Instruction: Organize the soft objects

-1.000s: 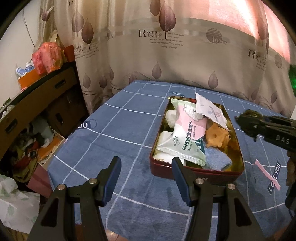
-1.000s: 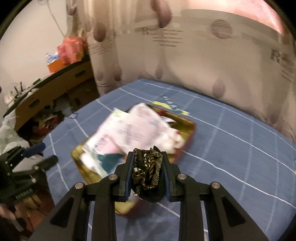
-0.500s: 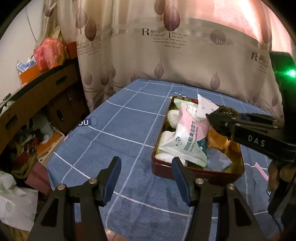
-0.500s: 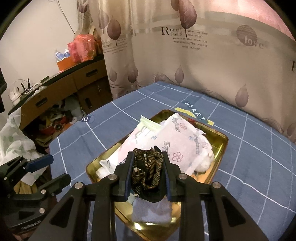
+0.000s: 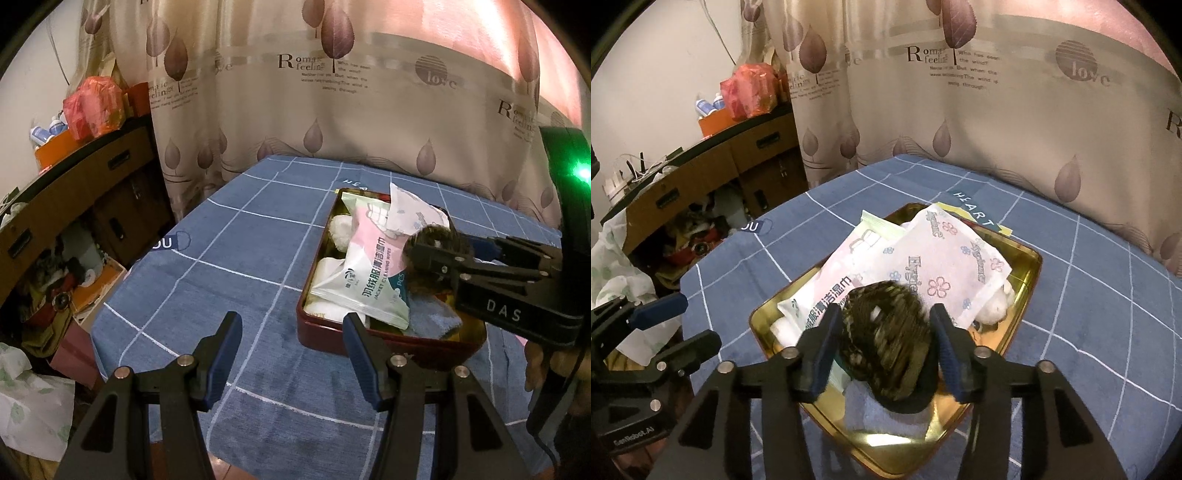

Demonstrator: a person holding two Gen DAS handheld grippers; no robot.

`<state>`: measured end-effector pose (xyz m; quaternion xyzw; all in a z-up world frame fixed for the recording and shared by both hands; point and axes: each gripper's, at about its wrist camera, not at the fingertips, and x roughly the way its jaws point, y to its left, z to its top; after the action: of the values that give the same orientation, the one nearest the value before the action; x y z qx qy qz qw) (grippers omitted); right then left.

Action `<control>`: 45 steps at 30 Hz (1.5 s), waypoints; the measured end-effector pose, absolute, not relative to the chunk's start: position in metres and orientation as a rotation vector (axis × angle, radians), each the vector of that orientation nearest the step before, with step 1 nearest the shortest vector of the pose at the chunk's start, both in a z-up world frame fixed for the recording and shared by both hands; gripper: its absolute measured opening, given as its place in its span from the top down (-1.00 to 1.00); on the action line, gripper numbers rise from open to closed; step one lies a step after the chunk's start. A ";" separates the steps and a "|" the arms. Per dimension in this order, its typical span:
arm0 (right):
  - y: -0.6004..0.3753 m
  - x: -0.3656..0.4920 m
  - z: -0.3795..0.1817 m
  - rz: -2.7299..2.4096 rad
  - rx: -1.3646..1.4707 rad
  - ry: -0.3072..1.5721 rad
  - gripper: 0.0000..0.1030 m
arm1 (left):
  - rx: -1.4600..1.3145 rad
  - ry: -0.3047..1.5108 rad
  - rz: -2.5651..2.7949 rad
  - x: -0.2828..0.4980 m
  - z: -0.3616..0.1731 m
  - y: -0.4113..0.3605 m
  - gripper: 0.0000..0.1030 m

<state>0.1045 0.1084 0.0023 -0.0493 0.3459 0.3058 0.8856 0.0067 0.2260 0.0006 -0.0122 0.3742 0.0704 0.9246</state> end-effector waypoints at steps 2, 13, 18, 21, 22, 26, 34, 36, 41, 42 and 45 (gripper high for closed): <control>0.107 0.103 0.003 0.631 -0.104 0.713 -0.04 | -0.028 0.769 0.143 0.007 0.000 0.226 -0.13; 0.102 0.095 0.007 0.592 -0.096 0.700 -0.48 | -0.021 0.760 0.141 0.005 0.000 0.223 -0.13; 0.099 0.090 0.011 0.544 -0.083 0.706 -0.75 | -0.010 0.756 0.142 0.004 0.001 0.221 -0.13; 0.096 0.089 0.011 0.479 -0.093 0.731 -0.84 | -0.011 0.758 0.136 0.004 0.000 0.220 -0.13; 0.095 0.088 0.011 0.460 -0.093 0.743 -0.85 | -0.010 0.758 0.136 0.004 0.000 0.219 -0.13; 0.089 0.086 0.010 0.384 -0.090 0.789 -0.91 | -0.002 0.758 0.137 0.004 0.001 0.218 -0.13; 0.081 0.070 0.009 0.297 -0.126 0.832 -0.95 | 0.012 0.753 0.140 0.003 0.001 0.214 -0.13; 0.079 0.067 0.011 0.300 -0.119 0.835 -0.96 | 0.012 0.749 0.139 0.002 0.002 0.214 -0.13; 0.076 0.061 0.013 0.314 -0.085 0.849 -0.96 | 0.004 0.748 0.140 0.002 0.002 0.215 -0.13; 0.077 0.060 0.013 0.314 -0.085 0.849 -0.96 | 0.005 0.750 0.142 0.002 0.002 0.215 -0.13; 0.077 0.058 0.011 0.321 -0.081 0.859 -0.96 | 0.008 0.749 0.143 0.001 0.002 0.215 -0.13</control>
<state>0.0582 0.0767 0.0106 -0.0390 0.4145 0.1547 0.8960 0.0013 0.2149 0.0024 0.0040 0.3653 0.0698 0.9282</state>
